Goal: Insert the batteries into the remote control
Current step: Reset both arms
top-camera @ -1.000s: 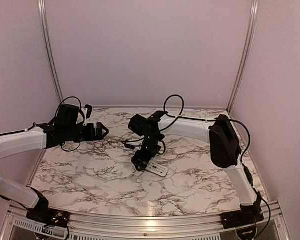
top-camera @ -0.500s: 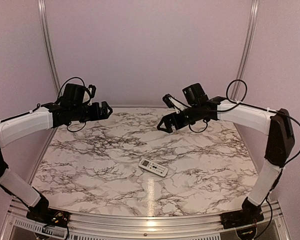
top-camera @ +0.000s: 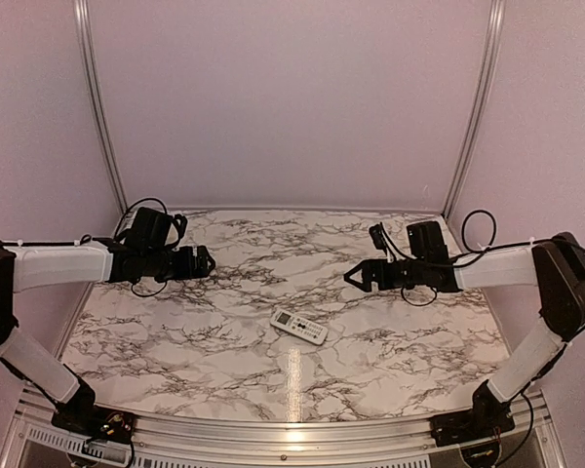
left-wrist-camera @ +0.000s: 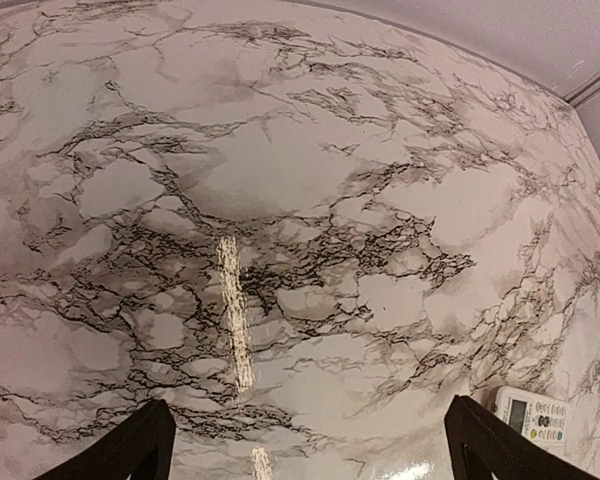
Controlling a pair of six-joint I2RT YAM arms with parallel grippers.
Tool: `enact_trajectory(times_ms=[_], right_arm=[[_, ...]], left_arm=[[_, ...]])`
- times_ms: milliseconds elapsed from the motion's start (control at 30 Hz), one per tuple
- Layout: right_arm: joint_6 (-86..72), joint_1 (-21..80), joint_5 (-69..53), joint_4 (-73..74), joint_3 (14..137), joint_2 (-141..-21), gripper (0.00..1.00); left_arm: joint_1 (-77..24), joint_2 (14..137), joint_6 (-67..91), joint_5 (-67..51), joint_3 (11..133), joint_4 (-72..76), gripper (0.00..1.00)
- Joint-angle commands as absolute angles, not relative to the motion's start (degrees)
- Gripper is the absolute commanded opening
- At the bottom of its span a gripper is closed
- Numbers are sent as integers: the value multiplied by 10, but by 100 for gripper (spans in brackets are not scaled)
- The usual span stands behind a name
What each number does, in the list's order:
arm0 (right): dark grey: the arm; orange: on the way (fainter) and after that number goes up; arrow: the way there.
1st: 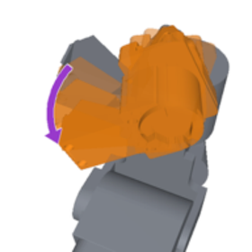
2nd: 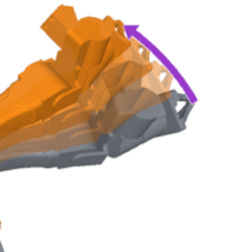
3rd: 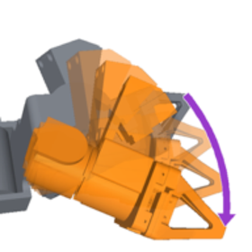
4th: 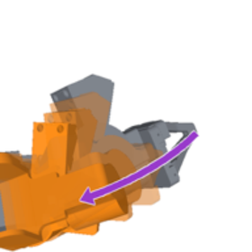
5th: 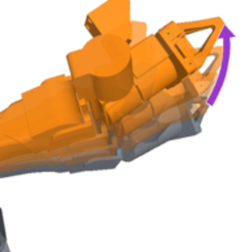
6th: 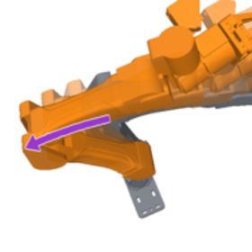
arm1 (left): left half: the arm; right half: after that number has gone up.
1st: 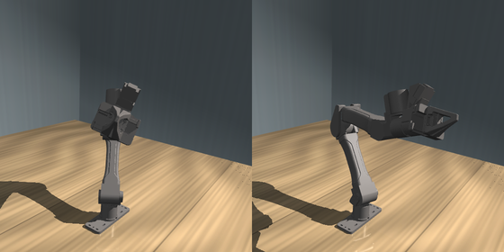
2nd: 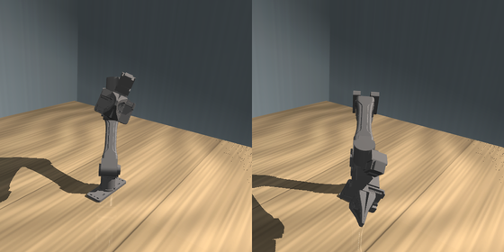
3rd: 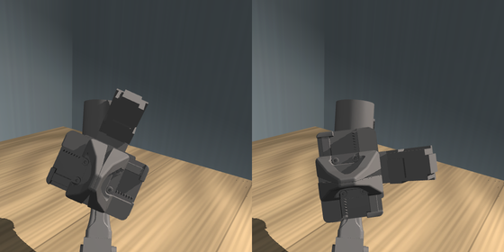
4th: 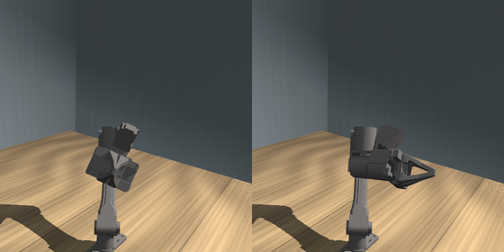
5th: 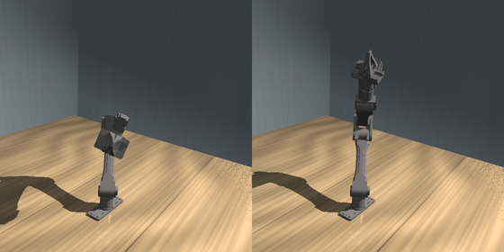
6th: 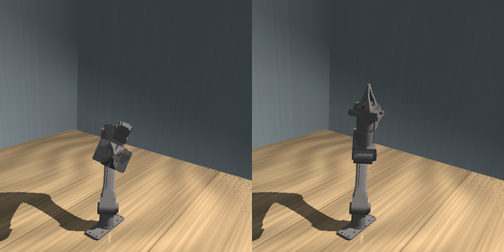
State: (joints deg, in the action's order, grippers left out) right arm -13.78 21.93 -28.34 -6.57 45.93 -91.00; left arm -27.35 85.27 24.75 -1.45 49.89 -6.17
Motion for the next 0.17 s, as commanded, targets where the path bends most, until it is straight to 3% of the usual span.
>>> enact_trajectory(times_ms=[0, 133], right_arm=[[-165, 217, -306, -163, 443, -886, 99], [-169, 217, -301, -177, 437, -874, 99]], left_arm=[[-271, 859, 253, -15, 495, -14, 99], [-271, 853, 248, -11, 499, -12, 99]])
